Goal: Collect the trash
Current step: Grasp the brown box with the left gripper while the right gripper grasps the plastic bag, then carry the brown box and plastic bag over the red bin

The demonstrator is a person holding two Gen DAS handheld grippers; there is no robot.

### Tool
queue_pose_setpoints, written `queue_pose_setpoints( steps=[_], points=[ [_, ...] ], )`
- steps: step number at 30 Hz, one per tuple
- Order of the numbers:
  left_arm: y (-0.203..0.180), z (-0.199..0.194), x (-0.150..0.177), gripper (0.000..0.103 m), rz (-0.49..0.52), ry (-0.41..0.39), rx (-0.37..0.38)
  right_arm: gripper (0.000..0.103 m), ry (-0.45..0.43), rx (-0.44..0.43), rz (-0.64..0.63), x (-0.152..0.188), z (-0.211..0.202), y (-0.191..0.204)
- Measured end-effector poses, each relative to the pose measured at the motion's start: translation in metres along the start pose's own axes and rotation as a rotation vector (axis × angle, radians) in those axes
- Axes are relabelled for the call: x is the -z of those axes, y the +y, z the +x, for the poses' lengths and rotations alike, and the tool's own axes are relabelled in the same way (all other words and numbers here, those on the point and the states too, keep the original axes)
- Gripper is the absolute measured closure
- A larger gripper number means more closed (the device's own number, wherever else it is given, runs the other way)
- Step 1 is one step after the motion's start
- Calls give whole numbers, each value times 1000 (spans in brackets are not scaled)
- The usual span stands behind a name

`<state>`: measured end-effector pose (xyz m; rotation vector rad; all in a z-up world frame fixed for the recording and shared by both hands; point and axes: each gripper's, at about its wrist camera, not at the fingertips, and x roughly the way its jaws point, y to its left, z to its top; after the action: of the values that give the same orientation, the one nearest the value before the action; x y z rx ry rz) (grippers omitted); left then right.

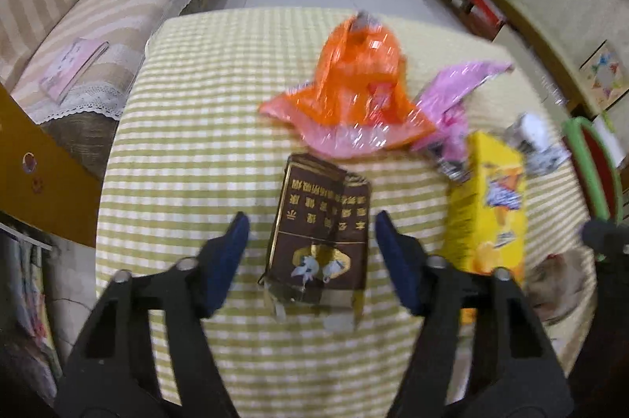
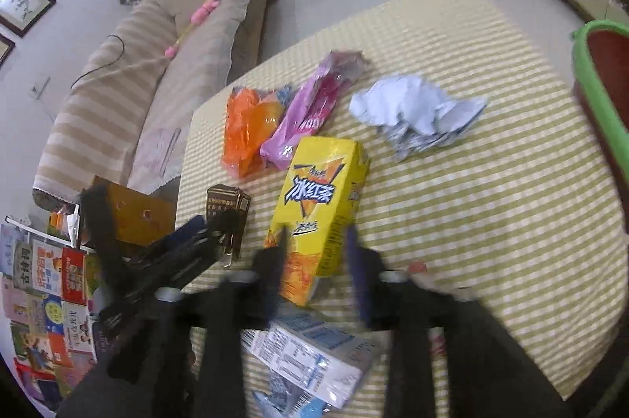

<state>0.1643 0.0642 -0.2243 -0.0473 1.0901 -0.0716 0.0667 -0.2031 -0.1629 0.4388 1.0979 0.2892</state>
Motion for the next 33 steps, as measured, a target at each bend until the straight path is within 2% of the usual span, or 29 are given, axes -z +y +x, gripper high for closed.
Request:
queue_pose_setpoints(
  steps=[1, 5, 7, 10, 15, 20, 22, 24, 33],
  points=[
    [1, 2, 1, 53, -7, 4, -6, 51, -11, 17, -25, 4, -6, 1],
    [4, -10, 7, 55, -46, -29, -36, 46, -37, 94, -108, 14, -16, 3],
    [7, -29, 14, 55, -75, -65, -39, 39, -40, 124, -127, 19, -17, 0],
    [10, -59, 31, 55, -125, -107, -23, 38, -23, 163, -144, 27, -12, -9],
    [5, -100, 66, 54, -189, -135, -7, 38, 29, 166, -116, 34, 4, -24],
    [-20, -131, 68, 54, -144, -189, -16, 38, 66, 138, -108, 41, 17, -32],
    [-29, -145, 65, 54, -119, -225, -13, 62, 71, 110, -94, 44, 18, -36],
    [-35, -156, 61, 54, -95, -258, -16, 70, 50, 80, -71, 45, 10, -37],
    [-56, -191, 51, 54, -47, -352, 1, 70, -127, 77, -95, 40, -55, -26]
  ],
)
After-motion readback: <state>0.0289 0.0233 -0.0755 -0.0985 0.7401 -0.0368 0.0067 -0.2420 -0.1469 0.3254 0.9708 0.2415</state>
